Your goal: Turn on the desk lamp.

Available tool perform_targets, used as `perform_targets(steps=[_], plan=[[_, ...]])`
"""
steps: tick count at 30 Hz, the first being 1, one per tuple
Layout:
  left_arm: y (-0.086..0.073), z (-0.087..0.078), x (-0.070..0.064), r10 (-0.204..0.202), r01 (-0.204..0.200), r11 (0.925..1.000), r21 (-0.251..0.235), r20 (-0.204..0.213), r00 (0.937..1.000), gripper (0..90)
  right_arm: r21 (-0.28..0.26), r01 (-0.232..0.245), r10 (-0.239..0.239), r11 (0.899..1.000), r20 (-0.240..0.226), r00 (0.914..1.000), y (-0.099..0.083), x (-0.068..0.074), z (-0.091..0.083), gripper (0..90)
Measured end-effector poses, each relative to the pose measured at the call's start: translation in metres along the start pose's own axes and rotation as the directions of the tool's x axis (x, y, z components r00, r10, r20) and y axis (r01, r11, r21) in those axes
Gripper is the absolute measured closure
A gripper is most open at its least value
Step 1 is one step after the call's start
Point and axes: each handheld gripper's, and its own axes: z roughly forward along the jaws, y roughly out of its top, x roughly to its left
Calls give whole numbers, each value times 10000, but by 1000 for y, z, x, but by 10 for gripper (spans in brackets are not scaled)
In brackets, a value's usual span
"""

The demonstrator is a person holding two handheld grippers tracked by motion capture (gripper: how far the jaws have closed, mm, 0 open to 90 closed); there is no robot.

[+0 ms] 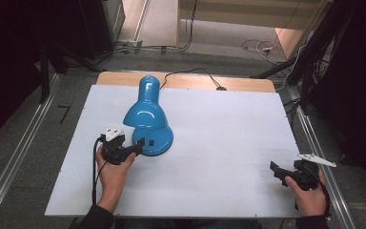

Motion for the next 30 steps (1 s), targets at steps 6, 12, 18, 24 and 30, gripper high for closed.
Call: perform_targets(steps=[6, 12, 18, 24, 30], plan=[[1, 3, -2, 64, -64, 10000, 37, 33, 10000, 232, -24, 29, -29, 10000, -15, 10000, 0, 0, 0, 52], [2, 8, -4, 92, -92, 10000, 35, 53, 9999, 247, 52, -22, 23, 10000, -54, 10000, 0, 0, 0, 52], [3, 10, -9, 347, -347, 9993, -105, 51, 9994, 330, 69, -36, 36, 10000, -63, 10000, 0, -1, 0, 71], [2, 12, -15, 748, -748, 9971, -152, 11, 9972, 438, 67, -30, 31, 10000, -97, 9999, 0, -2, 0, 72], [1, 12, -19, 977, -965, 9952, -186, 812, 9919, 682, 66, -26, 26, 10000, -114, 9999, 0, -2, 0, 72]])
